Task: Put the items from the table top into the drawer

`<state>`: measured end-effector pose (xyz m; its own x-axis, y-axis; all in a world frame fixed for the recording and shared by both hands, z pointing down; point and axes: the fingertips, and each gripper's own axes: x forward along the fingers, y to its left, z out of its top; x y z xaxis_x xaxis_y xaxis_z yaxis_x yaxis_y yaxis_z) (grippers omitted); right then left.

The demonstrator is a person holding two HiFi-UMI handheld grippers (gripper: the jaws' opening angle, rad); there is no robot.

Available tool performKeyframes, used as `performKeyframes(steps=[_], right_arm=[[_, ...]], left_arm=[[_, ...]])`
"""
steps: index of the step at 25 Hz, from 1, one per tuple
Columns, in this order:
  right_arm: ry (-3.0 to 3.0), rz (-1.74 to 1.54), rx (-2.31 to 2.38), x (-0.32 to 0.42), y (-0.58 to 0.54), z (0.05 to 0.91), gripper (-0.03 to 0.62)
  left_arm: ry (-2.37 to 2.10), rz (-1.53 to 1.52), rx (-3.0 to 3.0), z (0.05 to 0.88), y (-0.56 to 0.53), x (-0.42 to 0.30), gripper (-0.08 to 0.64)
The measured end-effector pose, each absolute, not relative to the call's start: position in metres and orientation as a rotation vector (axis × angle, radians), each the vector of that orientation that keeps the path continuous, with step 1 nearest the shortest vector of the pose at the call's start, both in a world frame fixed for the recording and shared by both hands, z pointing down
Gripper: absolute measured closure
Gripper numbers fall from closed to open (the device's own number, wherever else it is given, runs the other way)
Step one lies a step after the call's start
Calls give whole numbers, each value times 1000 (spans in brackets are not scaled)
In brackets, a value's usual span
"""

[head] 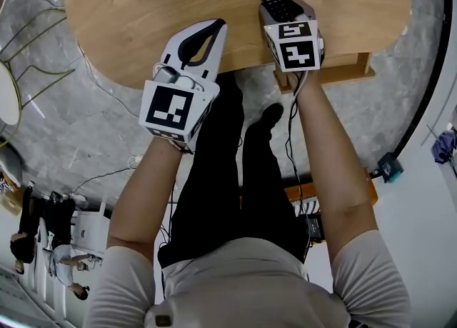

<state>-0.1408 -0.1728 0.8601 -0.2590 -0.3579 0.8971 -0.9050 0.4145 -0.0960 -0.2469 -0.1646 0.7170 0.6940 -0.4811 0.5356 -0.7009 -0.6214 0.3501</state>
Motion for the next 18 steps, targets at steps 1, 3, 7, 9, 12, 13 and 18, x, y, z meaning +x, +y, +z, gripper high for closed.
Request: performKeyframes(steps=[1,3,7,9,12,13,18], right_arm=[[-1814,802,1080,-141,-172,860,370],[-1816,797,1066,-140,-171,860,371],[-1825,785,1052,-136,-166,847,371],[-1837,765,1048,-134,-164,838,372],[-1858,742,1015,-134,-153,827,373],[-1864,734,1000,-131,-148,823,373],[-1893,663,914,-105,-111,810,373]], left_arm=[[-906,532,2355,717,-164,-247,551],[-905,529,2349,715,-161,-246,551],[-901,530,2364,704,-155,-241,551],[-903,522,2366,699,-153,-238,551],[-901,525,2366,693,-147,-235,551],[-898,528,2368,691,-144,-232,551],[-896,530,2379,675,-124,-206,551]])
